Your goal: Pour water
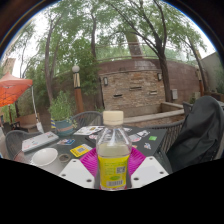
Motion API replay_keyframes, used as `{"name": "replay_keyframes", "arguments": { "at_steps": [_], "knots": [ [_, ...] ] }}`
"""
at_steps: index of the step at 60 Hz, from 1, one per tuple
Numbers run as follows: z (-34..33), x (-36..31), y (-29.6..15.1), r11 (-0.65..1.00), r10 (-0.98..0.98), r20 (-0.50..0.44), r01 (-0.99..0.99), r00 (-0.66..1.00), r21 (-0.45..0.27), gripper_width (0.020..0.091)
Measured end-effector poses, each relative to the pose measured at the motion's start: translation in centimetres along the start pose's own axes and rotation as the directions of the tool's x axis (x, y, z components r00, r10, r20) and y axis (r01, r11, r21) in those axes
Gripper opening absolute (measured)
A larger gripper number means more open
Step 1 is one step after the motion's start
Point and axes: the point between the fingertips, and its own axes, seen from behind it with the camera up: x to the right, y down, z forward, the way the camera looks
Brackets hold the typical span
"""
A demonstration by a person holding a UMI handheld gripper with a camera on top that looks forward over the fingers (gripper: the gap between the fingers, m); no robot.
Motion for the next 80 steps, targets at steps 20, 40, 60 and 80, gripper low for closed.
{"name": "replay_keyframes", "arguments": {
  "at_steps": [20,40,60,80],
  "knots": [
    [0.7,-0.1,2.4,0.987,-0.162,-0.012,0.162,0.987,-0.010,0.0405],
    [0.6,0.5,2.6,0.982,-0.176,-0.025,0.174,0.984,-0.070,0.0651],
    [-14.0,-2.6,1.4,0.994,-0.072,-0.032,0.069,0.997,-0.086,0.0816],
    [-32.4,-9.4,-1.0,0.998,-0.052,-0.023,0.053,0.998,0.029,0.0818]
  ]
}}
